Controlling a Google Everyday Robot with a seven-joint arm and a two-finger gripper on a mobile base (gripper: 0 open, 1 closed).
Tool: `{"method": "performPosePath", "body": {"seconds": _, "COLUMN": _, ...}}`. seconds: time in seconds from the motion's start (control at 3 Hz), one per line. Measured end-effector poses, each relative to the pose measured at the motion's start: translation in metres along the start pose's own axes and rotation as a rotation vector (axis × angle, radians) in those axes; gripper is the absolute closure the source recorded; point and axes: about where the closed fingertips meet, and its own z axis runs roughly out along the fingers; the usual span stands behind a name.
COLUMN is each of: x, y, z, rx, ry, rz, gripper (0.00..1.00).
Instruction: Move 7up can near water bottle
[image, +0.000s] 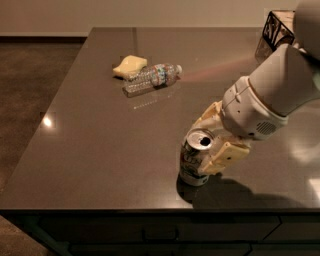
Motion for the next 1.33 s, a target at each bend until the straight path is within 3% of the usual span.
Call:
{"method": "performPosePath", "body": {"seconds": 0.67, "x": -0.018, "y": -0.028, "z": -0.014, "rx": 0.029, "ry": -0.016, "rz": 0.052, "gripper": 0.88}}
{"method": "performPosePath", "body": {"seconds": 1.0, "x": -0.035, "y": -0.058, "z": -0.025, "rx": 0.062, "ry": -0.05, "rz": 0.107, "gripper": 1.0}}
{"method": "performPosePath", "body": {"seconds": 1.33, "x": -0.053, "y": -0.086, "z": -0.034, "rx": 0.11, "ry": -0.076, "rz": 0.172, "gripper": 1.0}}
